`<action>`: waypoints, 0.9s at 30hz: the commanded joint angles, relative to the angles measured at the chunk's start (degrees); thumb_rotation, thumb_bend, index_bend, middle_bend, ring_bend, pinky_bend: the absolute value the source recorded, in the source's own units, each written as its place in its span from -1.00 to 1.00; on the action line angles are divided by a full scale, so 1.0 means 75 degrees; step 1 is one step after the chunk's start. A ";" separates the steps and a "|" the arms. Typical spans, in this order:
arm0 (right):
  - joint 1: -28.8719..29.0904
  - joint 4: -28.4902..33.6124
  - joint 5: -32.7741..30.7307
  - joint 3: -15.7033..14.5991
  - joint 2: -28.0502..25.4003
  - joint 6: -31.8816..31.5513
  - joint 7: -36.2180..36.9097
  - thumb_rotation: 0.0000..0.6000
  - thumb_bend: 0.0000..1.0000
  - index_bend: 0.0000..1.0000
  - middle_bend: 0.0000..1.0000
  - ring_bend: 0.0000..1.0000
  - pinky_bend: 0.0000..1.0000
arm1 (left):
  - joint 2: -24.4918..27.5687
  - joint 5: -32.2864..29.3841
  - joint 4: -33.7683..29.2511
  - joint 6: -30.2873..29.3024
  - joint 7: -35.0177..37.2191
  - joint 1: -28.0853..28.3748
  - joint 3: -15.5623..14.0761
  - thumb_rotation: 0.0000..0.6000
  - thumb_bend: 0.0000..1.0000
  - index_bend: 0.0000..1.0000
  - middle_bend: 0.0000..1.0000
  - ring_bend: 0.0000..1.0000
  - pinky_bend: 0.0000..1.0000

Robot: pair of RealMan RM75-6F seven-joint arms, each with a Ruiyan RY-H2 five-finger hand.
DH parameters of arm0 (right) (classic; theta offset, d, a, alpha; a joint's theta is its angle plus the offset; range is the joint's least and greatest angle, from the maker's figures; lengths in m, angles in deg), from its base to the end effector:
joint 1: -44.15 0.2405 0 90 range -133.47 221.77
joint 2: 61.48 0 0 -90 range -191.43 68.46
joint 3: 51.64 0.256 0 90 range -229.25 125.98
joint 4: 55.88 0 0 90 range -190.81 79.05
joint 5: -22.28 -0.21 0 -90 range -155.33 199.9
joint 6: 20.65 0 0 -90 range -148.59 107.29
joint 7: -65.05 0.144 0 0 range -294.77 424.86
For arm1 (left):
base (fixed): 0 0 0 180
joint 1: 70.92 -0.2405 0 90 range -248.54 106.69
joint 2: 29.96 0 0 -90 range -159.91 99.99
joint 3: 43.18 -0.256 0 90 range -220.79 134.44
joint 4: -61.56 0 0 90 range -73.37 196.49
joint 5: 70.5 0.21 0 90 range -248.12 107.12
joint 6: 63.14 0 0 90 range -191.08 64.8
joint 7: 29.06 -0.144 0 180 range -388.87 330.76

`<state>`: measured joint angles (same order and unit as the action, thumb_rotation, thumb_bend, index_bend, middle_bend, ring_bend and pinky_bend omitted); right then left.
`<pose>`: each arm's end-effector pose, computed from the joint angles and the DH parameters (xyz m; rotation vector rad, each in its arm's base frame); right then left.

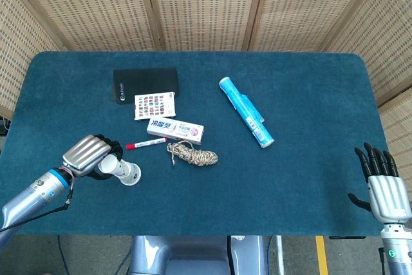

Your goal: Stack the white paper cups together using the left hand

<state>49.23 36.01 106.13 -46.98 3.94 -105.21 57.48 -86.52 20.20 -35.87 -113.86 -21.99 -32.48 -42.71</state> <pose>-0.3126 -0.1887 0.1578 1.3801 -0.8145 0.8185 -0.1986 0.3031 0.1111 -2.1228 -0.8850 -0.8118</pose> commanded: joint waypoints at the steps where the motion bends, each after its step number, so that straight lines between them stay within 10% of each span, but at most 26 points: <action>1: 0.0005 0.0004 -0.0005 0.0001 0.0005 0.0009 -0.0013 1.00 -1.00 -0.98 -1.00 -1.00 -1.00 | -0.0089 -0.0023 0.0075 0.0001 0.0063 0.0024 0.0017 1.00 -0.50 0.10 -0.16 -0.15 -0.28; 11: 0.0009 -0.0002 -0.0023 0.0010 0.0008 0.0027 -0.0012 1.00 -1.00 -0.98 -1.00 -1.00 -1.00 | -0.0149 0.0017 0.0168 0.0169 0.0271 0.0132 -0.0078 1.00 -0.67 0.01 -0.25 -0.25 -0.31; 17: 0.0008 -0.0003 -0.0031 0.0011 0.0004 0.0034 -0.0007 1.00 -1.00 -0.98 -1.00 -1.00 -1.00 | 0.0102 0.0022 0.0002 0.0540 0.0303 0.0269 -0.0214 1.00 -1.00 -0.98 -1.00 -1.00 -0.87; 27: 0.0006 0.0003 -0.0014 0.0005 0.0014 0.0024 -0.0026 1.00 -1.00 -0.98 -1.00 -1.00 -1.00 | 0.0320 0.0243 -0.0078 0.0054 0.0733 0.0107 -0.0260 1.00 -1.00 -1.00 -1.00 -1.00 -0.95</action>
<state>49.27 36.04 106.02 -46.95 4.04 -105.02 57.29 -84.56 21.74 -36.39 -112.51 -17.18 -31.19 -44.61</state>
